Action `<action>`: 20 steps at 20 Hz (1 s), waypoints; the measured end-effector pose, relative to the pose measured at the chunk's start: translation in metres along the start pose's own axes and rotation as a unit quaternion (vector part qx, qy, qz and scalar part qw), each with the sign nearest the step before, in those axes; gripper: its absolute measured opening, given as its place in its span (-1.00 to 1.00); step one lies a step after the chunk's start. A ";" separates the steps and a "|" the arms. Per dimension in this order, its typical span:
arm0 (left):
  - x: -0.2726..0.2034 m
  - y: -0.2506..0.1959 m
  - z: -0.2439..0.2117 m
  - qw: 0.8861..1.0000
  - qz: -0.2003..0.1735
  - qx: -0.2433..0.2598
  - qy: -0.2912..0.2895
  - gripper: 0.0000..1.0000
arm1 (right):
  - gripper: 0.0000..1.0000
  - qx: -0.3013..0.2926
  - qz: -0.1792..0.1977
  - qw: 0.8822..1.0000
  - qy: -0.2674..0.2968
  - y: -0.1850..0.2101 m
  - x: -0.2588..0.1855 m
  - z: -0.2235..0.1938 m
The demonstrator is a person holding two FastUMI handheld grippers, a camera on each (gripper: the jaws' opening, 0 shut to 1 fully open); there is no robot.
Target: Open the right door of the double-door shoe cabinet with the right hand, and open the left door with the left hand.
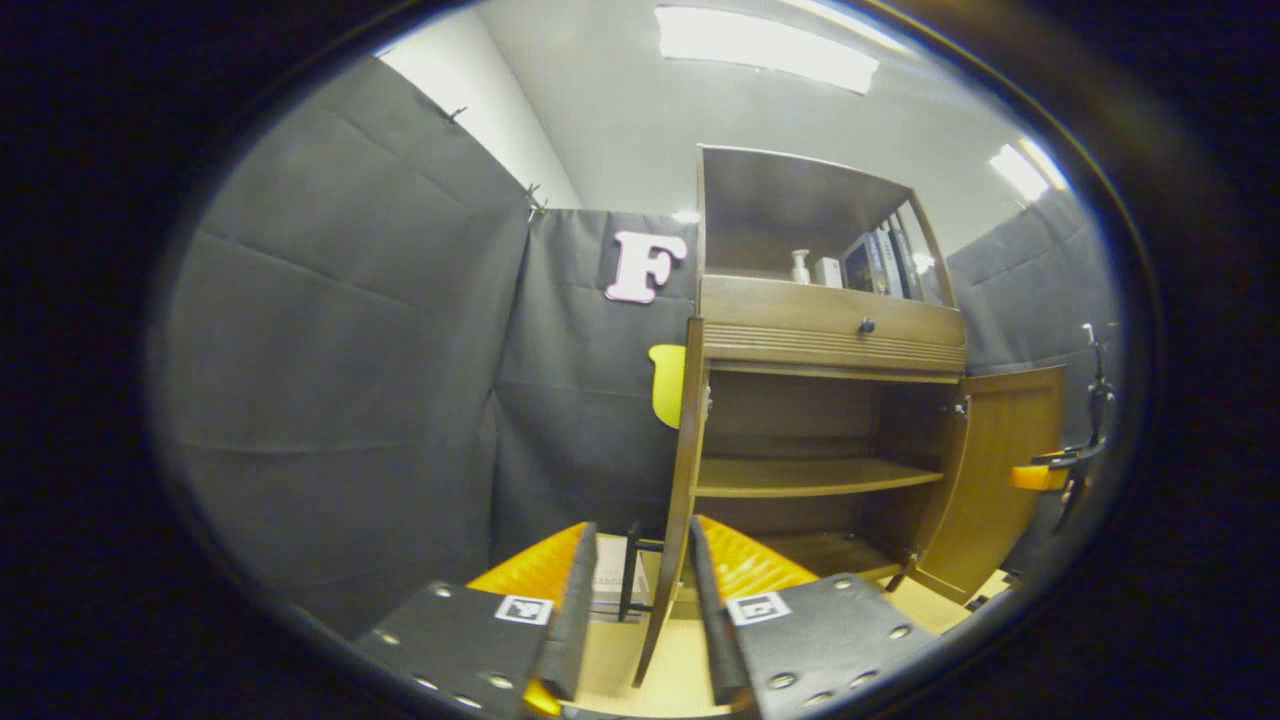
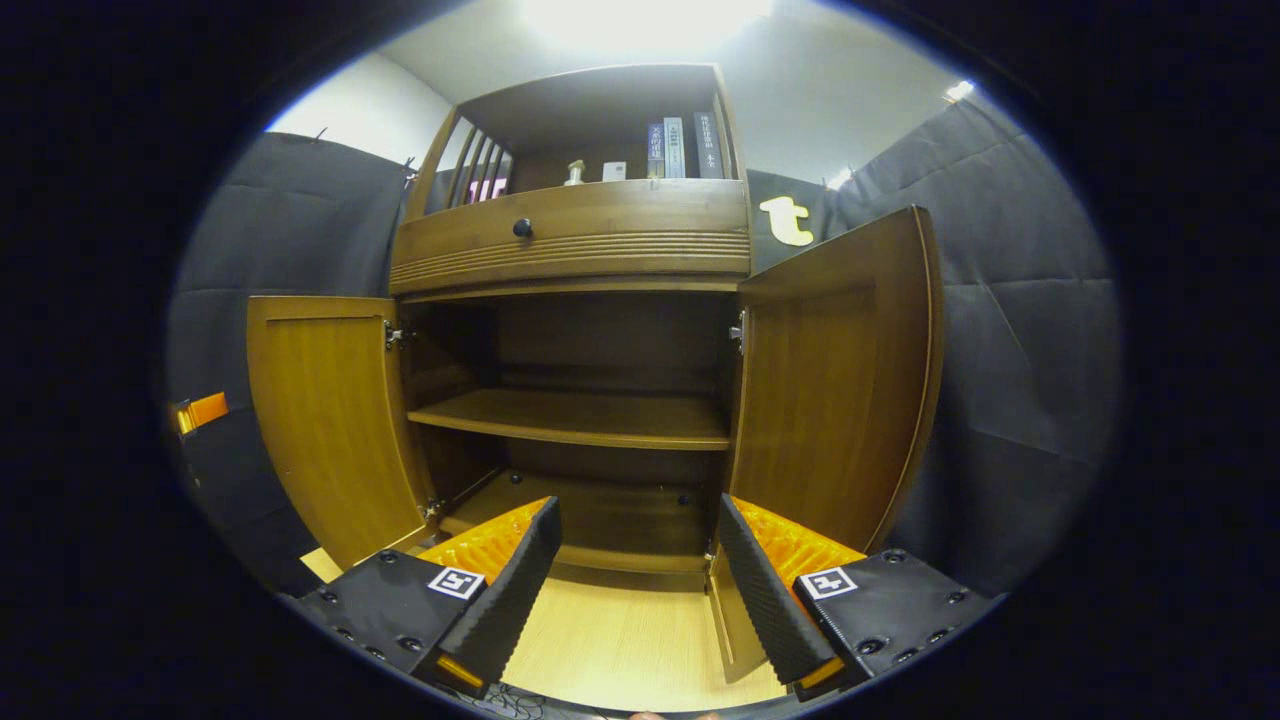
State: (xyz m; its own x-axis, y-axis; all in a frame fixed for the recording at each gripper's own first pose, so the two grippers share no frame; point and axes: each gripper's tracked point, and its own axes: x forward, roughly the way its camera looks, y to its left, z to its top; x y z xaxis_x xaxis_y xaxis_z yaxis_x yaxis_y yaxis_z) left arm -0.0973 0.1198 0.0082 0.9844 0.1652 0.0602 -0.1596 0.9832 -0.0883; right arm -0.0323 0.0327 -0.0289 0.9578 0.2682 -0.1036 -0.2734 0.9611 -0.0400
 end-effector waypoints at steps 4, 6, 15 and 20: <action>-0.020 -0.048 0.015 1.000 -0.004 -0.011 -0.012 0.99 | 0.97 -0.017 -0.002 1.000 -0.007 -0.020 -0.017 0.000; -0.024 -0.073 0.016 1.000 -0.004 -0.019 -0.013 0.99 | 0.94 -0.022 0.005 1.000 -0.011 -0.028 -0.025 -0.001; -0.053 -0.170 0.005 0.996 0.064 0.064 -0.019 0.97 | 0.95 0.004 0.047 0.998 -0.040 -0.058 -0.053 0.014; -0.055 -0.213 -0.008 0.998 0.053 0.038 0.004 0.99 | 0.86 0.042 0.036 0.998 -0.043 -0.060 -0.057 0.009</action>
State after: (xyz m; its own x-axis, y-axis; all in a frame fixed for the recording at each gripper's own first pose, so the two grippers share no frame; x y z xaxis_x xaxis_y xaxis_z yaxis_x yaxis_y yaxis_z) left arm -0.1170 -0.0990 0.0157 0.9620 0.2690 0.0475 -0.2684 0.9631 -0.0172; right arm -0.0697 -0.0400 -0.0114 0.9412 0.3375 -0.0184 -0.3363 0.9405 0.0488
